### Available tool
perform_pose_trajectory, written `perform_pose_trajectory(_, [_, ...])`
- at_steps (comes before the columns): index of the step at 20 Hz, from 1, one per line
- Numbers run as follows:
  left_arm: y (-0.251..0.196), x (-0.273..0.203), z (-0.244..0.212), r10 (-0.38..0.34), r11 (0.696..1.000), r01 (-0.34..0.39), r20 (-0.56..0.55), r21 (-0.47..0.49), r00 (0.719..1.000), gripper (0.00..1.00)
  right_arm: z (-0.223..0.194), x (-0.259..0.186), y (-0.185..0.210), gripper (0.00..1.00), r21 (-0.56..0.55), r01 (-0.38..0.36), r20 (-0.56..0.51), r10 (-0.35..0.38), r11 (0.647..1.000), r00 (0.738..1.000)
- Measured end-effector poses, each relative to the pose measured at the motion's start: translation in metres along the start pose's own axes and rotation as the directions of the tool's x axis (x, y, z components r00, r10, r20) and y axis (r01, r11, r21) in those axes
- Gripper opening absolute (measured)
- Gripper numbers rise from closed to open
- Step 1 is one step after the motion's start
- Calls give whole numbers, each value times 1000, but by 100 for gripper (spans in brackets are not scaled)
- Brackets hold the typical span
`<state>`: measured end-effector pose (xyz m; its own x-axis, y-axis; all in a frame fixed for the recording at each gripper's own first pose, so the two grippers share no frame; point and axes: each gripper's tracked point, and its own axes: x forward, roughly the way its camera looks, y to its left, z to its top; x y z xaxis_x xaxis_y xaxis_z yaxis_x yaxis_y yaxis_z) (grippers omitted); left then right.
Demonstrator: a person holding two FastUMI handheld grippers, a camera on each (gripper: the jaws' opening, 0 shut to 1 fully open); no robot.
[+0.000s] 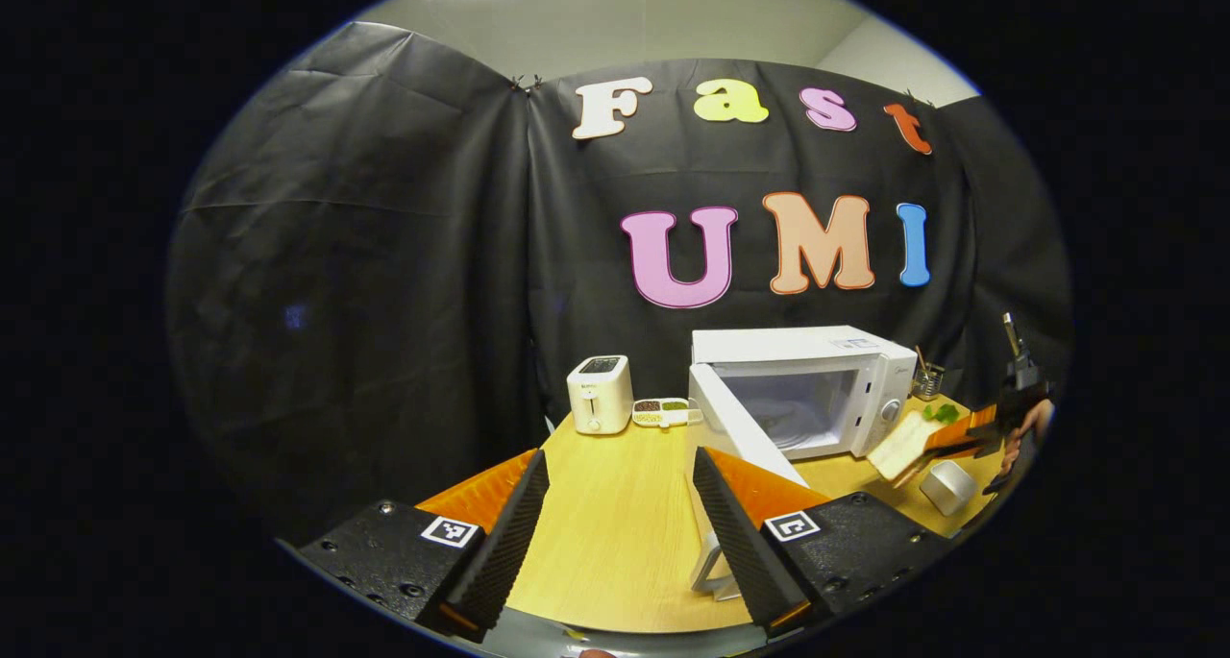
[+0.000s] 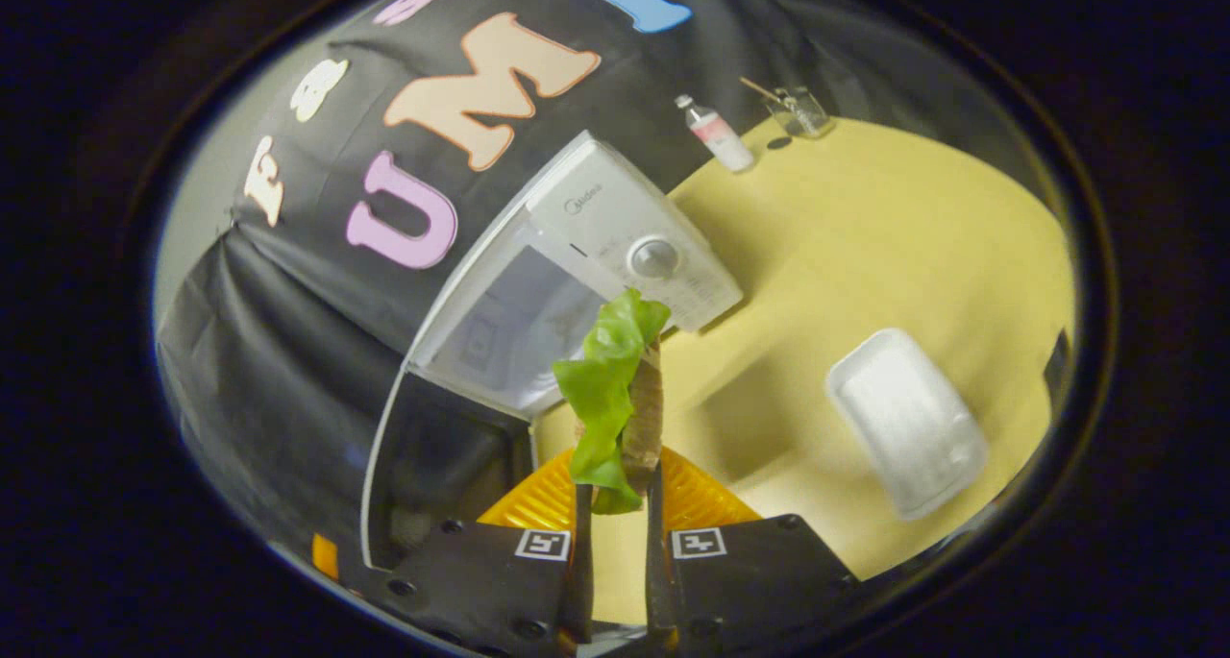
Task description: Open the microwave oven with the left hand, put the food in, and close the microwave oven.
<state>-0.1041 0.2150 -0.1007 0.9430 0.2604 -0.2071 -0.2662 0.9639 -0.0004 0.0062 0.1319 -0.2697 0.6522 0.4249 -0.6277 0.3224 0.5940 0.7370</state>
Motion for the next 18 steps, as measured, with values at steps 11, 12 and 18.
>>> perform_pose_trajectory(11, [-4, -2, -9, -62, 994, 61, -6, -90, 998, 93, 2, 134, 90, 23, 488, -58, 92, 14, 871, 996])
perform_pose_trajectory(12, [-3, -4, -11, -60, 993, 58, -17, -100, 998, 96, 4, 143, 94, 23, 510, -62, 111, 6, 858, 994])
perform_pose_trajectory(18, [16, -14, -26, -24, 993, 17, -63, -113, 998, 89, 9, 199, 104, 23, 601, -67, 167, -44, 796, 985])
